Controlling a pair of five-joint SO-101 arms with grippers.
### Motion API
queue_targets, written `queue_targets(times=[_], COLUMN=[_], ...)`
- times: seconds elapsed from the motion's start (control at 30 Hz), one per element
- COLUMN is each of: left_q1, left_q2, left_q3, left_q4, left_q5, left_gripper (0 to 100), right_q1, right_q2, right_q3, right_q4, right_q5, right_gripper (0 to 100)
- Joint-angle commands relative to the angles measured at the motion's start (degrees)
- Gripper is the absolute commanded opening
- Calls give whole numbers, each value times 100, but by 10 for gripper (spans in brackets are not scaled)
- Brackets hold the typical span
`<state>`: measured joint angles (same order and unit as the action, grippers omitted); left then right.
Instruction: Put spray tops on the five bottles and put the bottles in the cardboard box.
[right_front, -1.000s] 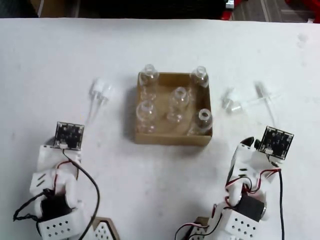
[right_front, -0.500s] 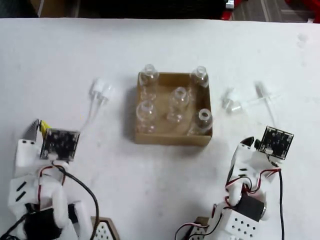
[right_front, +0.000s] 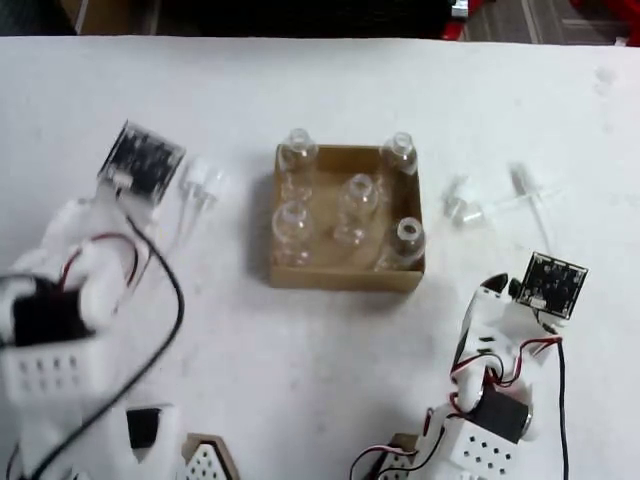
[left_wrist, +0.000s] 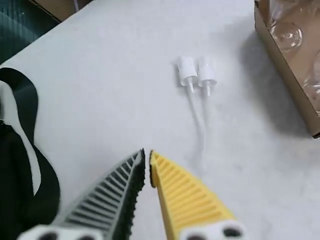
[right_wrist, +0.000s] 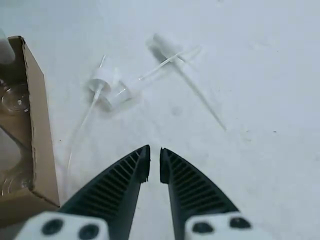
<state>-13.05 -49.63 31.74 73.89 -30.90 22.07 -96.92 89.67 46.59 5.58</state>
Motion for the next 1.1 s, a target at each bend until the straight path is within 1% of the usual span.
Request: queue_targets(times=[0.0,0.2,0.33,0.43,0.57,0.67,0.8,0.93,1.07], left_q1=[189,189,189,189,171,163,233,295,295], left_q2=[1051,2290,3503,4488,5701,6519,7670,8866,10062], left_q3=[-976,-1846,-2602,-3437,-4941,-6031,-7165,-8220,-9486], left_q4=[70,44,97,369,993,1134,1099,1099,1108], left_q5=[-26,-26,-26,-9,686,1116,1530,1662,1670], left_gripper=[24,24,26,76,157,160,160,158,134], right_q1=[75,75,66,57,57,48,48,48,48], right_q2=[-31,-31,-31,-31,-40,-40,-40,-40,-40], right_q3=[-18,-18,-18,-9,97,158,158,158,185], right_q4=[-110,-110,-110,-110,-312,-400,-400,-400,-497], right_q5=[9,9,9,9,9,9,9,9,9], right_gripper=[16,16,16,16,17,17,17,18,18])
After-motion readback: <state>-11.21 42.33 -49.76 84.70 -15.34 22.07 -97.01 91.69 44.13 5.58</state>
